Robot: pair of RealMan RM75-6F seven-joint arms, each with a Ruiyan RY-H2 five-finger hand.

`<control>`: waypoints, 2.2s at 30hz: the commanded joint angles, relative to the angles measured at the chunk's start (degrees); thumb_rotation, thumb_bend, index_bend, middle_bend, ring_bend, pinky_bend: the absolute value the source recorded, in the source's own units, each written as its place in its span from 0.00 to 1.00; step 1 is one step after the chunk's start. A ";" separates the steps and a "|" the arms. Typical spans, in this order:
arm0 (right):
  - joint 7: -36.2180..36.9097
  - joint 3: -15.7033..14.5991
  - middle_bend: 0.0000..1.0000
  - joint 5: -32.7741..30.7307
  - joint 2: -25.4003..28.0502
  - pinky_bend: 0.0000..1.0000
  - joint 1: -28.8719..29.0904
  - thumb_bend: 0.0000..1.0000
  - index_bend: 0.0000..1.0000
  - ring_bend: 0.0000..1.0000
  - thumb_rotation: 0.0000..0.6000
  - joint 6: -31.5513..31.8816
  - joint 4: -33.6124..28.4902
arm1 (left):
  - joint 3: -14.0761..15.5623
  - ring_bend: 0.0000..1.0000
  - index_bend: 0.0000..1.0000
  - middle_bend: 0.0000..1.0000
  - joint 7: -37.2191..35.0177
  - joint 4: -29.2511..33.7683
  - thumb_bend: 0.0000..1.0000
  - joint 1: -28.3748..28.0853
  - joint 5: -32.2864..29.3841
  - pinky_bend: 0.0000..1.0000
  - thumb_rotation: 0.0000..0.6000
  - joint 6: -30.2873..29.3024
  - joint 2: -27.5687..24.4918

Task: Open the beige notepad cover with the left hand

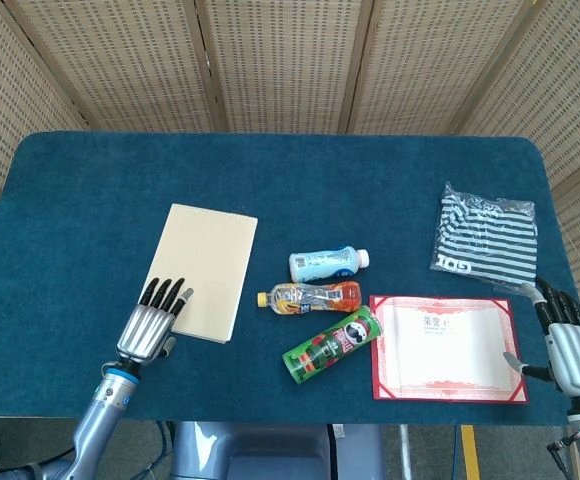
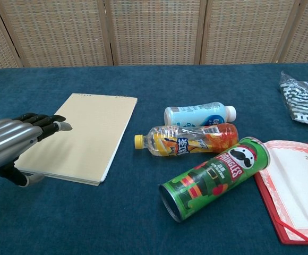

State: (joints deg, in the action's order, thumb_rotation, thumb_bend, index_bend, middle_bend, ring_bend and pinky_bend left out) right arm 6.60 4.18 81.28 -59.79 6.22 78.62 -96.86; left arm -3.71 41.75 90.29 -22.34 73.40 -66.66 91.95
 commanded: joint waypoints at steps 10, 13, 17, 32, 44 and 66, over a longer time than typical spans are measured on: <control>0.06 -0.04 0.00 0.16 -0.13 0.00 -0.02 0.21 0.03 0.00 1.00 0.04 0.14 | 0.26 0.00 0.00 0.00 0.85 -2.17 0.32 -1.32 -1.72 0.00 1.00 0.68 1.51; 0.02 -0.01 0.00 0.16 -0.16 0.00 0.01 0.21 0.03 0.00 1.00 0.02 0.16 | 0.14 0.00 0.00 0.00 1.04 -2.92 0.33 -1.72 -2.59 0.00 1.00 1.03 2.07; -0.04 0.00 0.00 0.16 -0.20 0.00 0.00 0.21 0.03 0.00 1.00 0.06 0.16 | -0.20 0.00 0.00 0.00 0.98 -3.54 0.33 -2.25 -3.61 0.00 1.00 1.31 2.80; 0.06 0.07 0.00 0.09 -0.13 0.00 0.00 0.21 0.03 0.00 1.00 0.02 0.16 | -0.35 0.00 0.00 0.00 0.76 -4.83 0.33 -3.59 -5.64 0.00 1.00 1.35 4.47; -0.10 0.01 0.00 0.21 -0.18 0.00 -0.02 0.21 0.03 0.00 1.00 0.05 0.13 | -0.11 0.00 0.00 0.00 0.35 -5.26 0.33 -3.83 -5.66 0.00 1.00 0.59 4.49; 0.31 0.09 0.00 0.26 -0.20 0.00 -0.02 0.21 0.03 0.00 1.00 0.10 0.32 | -1.51 0.00 0.00 0.00 1.13 -9.44 0.37 -6.60 -9.44 0.00 1.00 2.34 6.85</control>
State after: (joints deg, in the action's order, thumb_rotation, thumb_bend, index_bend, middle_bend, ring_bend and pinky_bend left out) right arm 6.91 4.28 81.53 -59.99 6.21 78.71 -96.53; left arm -5.20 42.99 80.95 -28.91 63.90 -64.21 98.72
